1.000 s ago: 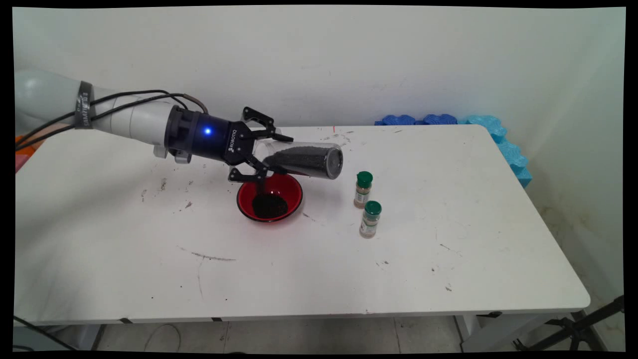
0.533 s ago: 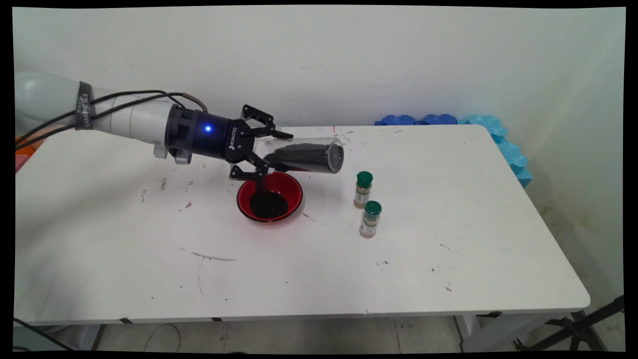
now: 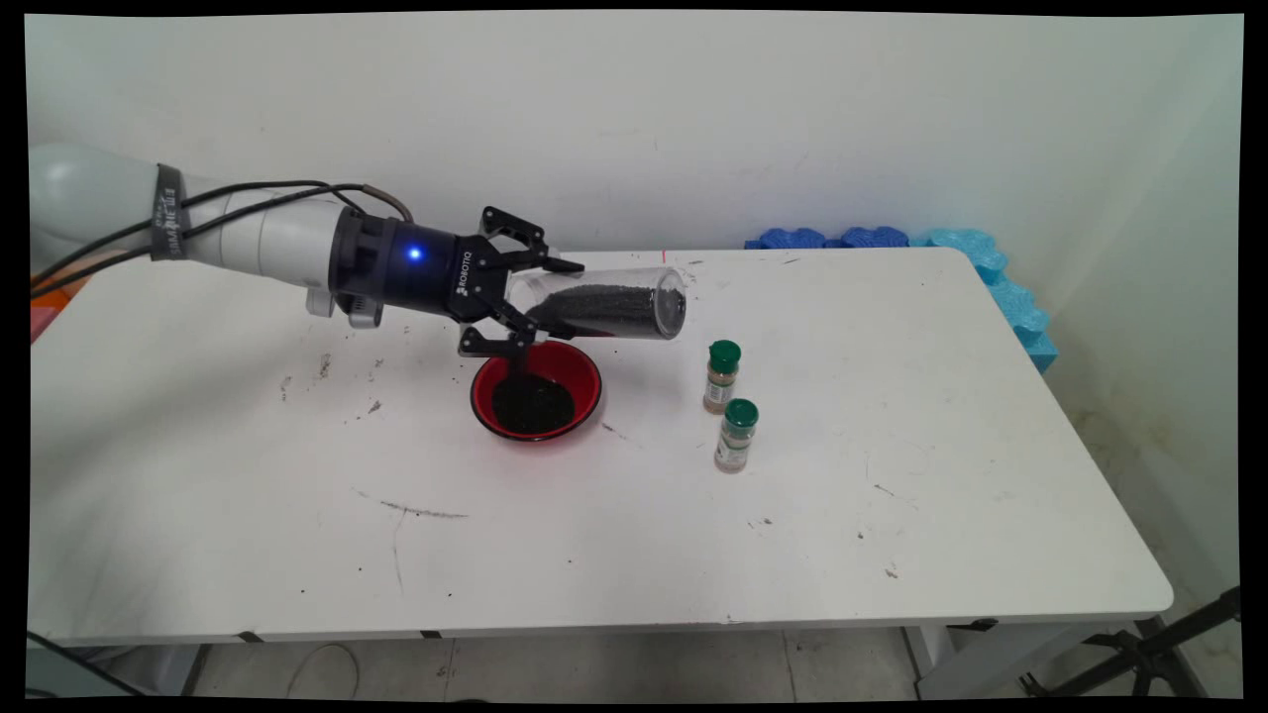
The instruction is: Pour the black seasoning powder in the red bowl
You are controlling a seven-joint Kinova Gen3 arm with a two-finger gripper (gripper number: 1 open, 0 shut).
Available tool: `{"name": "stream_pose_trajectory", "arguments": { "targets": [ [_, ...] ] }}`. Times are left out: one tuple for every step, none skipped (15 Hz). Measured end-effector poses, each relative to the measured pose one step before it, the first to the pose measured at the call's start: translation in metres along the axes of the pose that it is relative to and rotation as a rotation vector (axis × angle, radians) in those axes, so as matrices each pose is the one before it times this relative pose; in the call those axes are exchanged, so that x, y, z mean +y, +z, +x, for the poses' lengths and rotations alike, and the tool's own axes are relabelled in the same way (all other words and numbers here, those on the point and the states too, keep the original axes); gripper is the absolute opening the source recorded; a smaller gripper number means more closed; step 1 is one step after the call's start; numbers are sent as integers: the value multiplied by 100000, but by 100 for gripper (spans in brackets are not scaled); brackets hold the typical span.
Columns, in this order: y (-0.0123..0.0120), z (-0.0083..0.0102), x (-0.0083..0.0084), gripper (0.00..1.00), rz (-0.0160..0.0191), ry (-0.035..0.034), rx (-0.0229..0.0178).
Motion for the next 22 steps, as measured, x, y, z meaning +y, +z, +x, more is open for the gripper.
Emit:
{"name": "stream_pose_trajectory", "arguments": {
  "targets": [
    [41,-8,-10,0,-24,136,-99],
    [35,-8,-6,0,42,322,-68],
    [37,3,-10,0,81,564,-49],
    [25,0,-1,0,71,683,-26],
    [1,0,-2,0,54,582,-20],
    [1,0,-2,0,111,662,-26],
    [1,-3,5,0,122,780,-37],
    [9,-5,17,0,81,676,-33],
    [16,-11,38,0,35,772,-46],
    [20,-19,51,0,14,972,-96],
    [22,-22,43,0,81,1040,-99],
    [18,-37,62,0,81,1513,-169],
    [16,-46,55,0,273,2024,-248],
    [5,-54,42,0,298,2120,-253],
    [-8,-53,43,0,397,2712,-262],
    [-35,-68,52,0,425,3115,-264],
    [-25,-47,42,0,399,2734,-202],
    [-36,-55,61,0,394,3251,-236],
    [-28,-70,99,0,278,3462,-278],
    [-24,-66,104,0,287,3503,-254],
    [-39,-54,88,0,213,2921,-203],
    [-17,-36,144,0,288,3615,-154]
  ]
}}
